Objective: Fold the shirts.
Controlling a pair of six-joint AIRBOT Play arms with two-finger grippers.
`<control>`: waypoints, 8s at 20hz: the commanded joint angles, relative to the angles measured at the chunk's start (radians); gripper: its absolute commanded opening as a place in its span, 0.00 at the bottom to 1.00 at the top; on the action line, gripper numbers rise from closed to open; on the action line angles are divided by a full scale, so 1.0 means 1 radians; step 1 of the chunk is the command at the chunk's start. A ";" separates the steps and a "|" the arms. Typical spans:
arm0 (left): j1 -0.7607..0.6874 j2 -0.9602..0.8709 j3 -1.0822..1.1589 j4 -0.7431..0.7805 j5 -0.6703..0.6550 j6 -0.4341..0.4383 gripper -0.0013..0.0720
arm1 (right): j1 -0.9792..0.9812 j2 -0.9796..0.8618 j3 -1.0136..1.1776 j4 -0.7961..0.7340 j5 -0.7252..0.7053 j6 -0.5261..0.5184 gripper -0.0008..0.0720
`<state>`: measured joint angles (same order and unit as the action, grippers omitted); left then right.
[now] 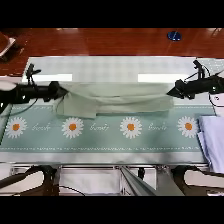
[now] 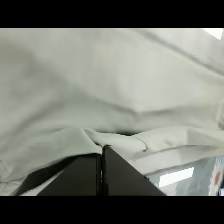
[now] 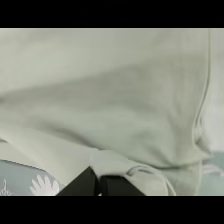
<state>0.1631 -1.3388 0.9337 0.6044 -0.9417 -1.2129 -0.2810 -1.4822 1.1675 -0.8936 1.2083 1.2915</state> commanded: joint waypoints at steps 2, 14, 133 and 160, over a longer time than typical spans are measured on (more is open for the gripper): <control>-0.031 -0.224 0.288 0.006 -0.005 -0.070 0.04 | 0.017 -0.139 0.140 0.002 -0.022 0.035 0.04; 0.121 -0.321 0.435 0.409 -0.505 -0.201 0.71 | -0.138 -0.200 0.217 -0.025 -0.017 0.016 0.58; -0.344 0.639 -0.534 0.513 0.377 -0.643 0.04 | 0.381 0.032 0.500 0.085 0.132 0.105 0.04; -0.431 0.639 -0.534 0.513 0.418 -0.639 0.04 | -0.895 0.631 0.064 -0.874 0.647 0.428 0.36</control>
<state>-0.2684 -0.6991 0.3992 1.1172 -0.5270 -1.8523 -1.1339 -0.9154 1.3670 -1.5925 1.8481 1.6752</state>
